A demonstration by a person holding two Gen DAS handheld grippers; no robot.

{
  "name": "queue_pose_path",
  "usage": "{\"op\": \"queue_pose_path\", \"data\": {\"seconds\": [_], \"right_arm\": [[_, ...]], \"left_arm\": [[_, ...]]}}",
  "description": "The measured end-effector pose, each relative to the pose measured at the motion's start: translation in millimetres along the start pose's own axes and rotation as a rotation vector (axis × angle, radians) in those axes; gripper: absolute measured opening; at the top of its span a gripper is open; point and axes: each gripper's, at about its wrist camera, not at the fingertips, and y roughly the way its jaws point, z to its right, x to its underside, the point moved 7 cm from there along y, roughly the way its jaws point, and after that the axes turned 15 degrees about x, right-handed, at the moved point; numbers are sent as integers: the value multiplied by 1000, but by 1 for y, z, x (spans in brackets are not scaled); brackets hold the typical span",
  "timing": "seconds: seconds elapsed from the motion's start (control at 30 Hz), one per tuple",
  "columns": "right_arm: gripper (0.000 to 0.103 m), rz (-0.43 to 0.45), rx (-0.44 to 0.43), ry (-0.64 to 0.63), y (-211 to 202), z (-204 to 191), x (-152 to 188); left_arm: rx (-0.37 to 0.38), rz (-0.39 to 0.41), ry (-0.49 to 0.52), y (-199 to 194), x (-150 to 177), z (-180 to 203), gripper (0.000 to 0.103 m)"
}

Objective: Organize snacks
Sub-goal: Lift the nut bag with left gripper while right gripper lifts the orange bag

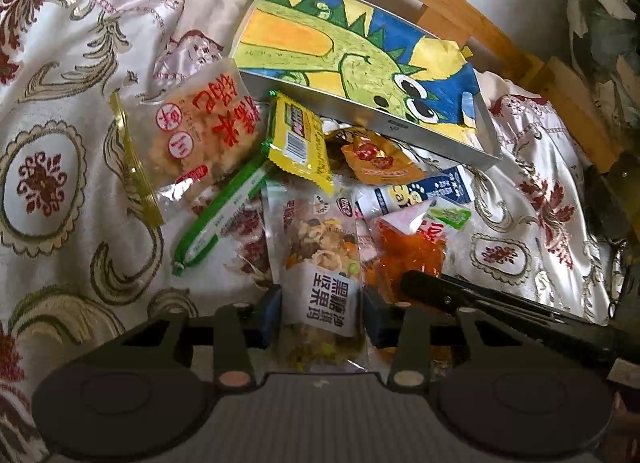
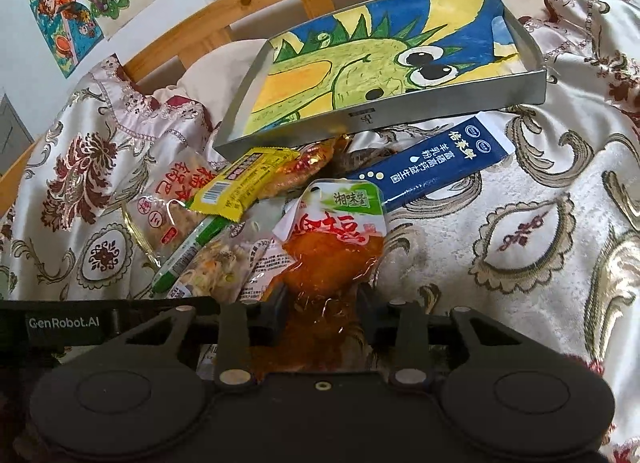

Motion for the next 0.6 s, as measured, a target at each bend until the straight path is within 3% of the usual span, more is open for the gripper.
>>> {"op": "queue_pose_path", "data": {"seconds": [0.23,0.6], "right_arm": [[38,40,-19,-36,-18,-1,1],[36,106,-14,-42,-47,10,-2]], "left_arm": [[12,-31,14,-8,11,16,45],[38,-7,-5,-16,17,27,45]]}}
